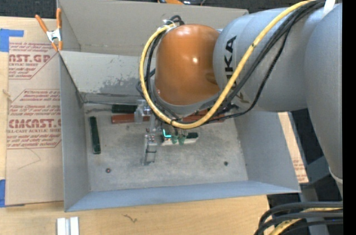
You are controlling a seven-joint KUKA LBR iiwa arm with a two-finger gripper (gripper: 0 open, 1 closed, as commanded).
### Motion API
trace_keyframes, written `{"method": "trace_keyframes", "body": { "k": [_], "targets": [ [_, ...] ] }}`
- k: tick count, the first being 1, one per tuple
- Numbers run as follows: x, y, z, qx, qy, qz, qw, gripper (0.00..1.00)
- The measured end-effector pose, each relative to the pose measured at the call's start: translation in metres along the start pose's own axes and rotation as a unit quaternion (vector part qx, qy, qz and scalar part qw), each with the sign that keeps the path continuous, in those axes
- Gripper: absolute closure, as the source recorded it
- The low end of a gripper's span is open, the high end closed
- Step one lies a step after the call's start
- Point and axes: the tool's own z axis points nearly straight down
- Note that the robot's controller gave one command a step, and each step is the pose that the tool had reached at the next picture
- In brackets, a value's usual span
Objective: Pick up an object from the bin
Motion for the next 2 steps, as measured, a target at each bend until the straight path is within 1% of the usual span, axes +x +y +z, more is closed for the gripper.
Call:
{"method": "trace_keyframes", "body": {
  "k": [1,2],
  "targets": [
    [-0.042,-0.144,0.129,0.000,-0.0047,0.082,0.9967,0.00],
    [-0.035,-0.141,0.096,-0.001,-0.0043,0.124,0.9923,0.00]
  ]
}}
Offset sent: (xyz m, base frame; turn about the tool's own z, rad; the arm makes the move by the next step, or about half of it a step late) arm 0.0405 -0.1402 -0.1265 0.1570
